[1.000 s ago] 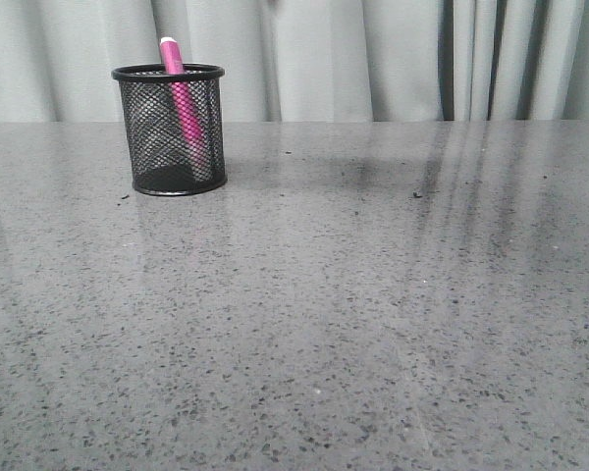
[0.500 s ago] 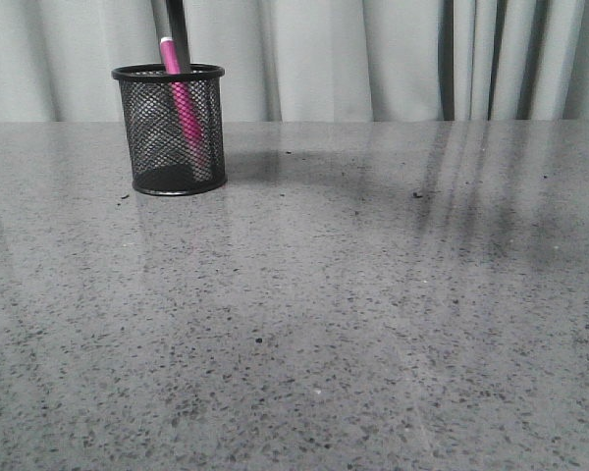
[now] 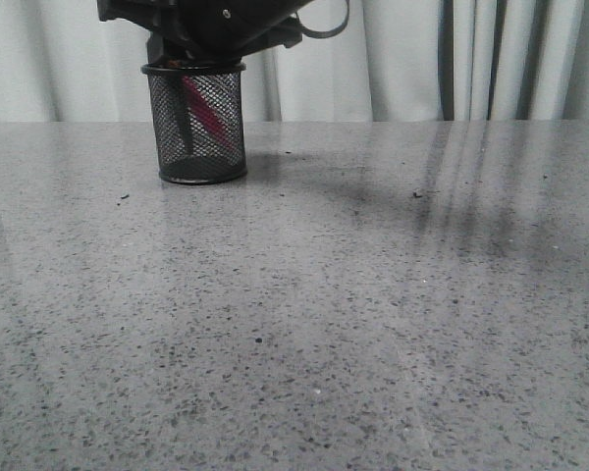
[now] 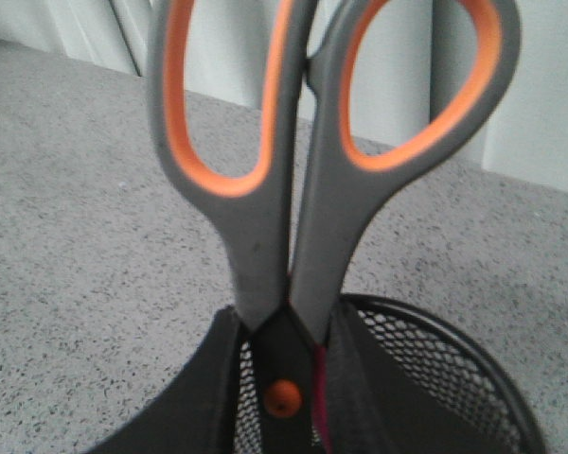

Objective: Put pen and scissors into bin

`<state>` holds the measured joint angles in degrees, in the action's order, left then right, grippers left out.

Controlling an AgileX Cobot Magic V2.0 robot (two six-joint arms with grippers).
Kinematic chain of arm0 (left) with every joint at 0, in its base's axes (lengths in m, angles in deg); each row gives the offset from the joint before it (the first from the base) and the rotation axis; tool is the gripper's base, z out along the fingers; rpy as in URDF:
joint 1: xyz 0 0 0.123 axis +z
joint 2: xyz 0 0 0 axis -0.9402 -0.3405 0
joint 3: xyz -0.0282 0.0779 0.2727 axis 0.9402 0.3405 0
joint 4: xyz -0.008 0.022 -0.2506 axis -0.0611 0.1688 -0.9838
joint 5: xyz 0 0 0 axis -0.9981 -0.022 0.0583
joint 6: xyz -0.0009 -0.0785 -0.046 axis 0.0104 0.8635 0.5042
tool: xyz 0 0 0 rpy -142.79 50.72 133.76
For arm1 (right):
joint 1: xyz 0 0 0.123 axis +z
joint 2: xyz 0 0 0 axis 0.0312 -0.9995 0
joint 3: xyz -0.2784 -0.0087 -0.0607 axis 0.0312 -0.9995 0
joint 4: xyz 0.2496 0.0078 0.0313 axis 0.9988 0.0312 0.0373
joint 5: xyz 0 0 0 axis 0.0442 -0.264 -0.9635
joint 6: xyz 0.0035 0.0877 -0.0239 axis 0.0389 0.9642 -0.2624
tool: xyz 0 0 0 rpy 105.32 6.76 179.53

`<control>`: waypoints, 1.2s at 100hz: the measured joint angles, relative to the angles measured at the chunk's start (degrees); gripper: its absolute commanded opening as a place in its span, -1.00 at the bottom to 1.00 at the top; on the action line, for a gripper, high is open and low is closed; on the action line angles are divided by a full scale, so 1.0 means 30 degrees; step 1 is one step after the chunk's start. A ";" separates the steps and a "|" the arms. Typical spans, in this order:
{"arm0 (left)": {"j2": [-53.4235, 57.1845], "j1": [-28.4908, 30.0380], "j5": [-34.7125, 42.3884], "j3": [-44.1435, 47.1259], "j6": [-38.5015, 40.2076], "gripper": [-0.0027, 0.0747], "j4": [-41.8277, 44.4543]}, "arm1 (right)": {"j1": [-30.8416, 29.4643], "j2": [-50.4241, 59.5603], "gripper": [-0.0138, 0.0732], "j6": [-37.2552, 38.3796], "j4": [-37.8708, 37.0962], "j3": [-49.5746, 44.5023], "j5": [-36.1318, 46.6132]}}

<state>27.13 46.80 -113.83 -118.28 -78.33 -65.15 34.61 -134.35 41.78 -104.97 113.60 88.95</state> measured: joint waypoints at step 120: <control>1.2801 0.0000 0.1246 1.5835 1.7137 -0.98 1.3297 | 0.1675 2.7813 -0.86 -0.3317 -0.0290 -1.7656 -0.9735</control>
<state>65.53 46.80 -110.10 -70.78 -26.92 -25.26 39.63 -50.92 31.83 -105.84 60.64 59.74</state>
